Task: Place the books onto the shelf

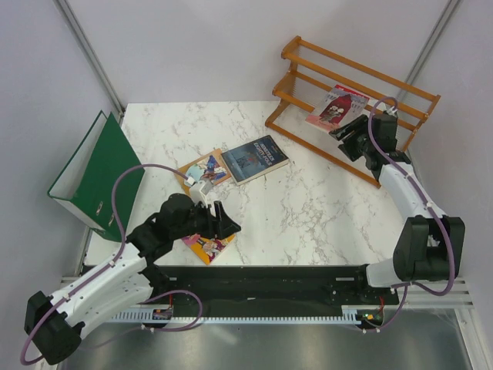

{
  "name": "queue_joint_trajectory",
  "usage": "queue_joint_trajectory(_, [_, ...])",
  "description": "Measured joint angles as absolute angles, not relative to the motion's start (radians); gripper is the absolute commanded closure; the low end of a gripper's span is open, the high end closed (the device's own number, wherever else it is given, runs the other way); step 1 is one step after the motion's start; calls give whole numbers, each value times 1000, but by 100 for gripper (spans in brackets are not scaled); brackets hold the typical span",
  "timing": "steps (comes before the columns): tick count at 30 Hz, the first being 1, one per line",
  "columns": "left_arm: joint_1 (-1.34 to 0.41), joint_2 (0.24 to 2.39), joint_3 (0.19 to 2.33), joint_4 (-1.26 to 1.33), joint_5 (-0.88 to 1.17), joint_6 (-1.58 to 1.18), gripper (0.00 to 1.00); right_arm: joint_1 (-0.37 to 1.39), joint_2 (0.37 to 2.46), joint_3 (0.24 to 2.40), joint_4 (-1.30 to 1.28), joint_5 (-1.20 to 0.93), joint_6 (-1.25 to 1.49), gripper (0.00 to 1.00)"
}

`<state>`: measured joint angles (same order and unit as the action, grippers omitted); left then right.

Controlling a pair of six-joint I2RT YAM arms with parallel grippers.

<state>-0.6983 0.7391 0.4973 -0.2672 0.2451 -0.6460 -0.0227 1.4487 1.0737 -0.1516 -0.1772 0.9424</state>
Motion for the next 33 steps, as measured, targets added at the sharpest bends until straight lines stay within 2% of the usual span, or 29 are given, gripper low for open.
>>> queue_joint_trajectory(2, [-698,735,492,-267,245,-646,25,-23,1423,1074,-176,-170,925,36])
queue_joint_trajectory(5, [-698,732,481,-268,245,-646,25,-23,1366,1074,-234,-152,885,48])
queue_joint_trajectory(6, [-698,732,479,-268,245,-646,25,-23,1343,1074,-255,-144,870,61])
queue_joint_trajectory(8, [-698,732,474,-268,245,-646,25,-19,1298,1074,-287,-128,833,77])
queue_joint_trajectory(9, [-698,732,472,-268,245,-646,25,-13,1280,1078,-305,-118,814,90])
queue_joint_trajectory(12, [-698,737,471,-267,245,-646,25,26,1274,1132,-370,-99,753,99])
queue_joint_trajectory(24, [-698,788,472,-268,245,-646,25,284,1638,1583,-625,22,480,100])
queue_joint_trajectory(33, [-699,812,474,-268,245,-646,25,331,1794,1647,-761,180,393,100])
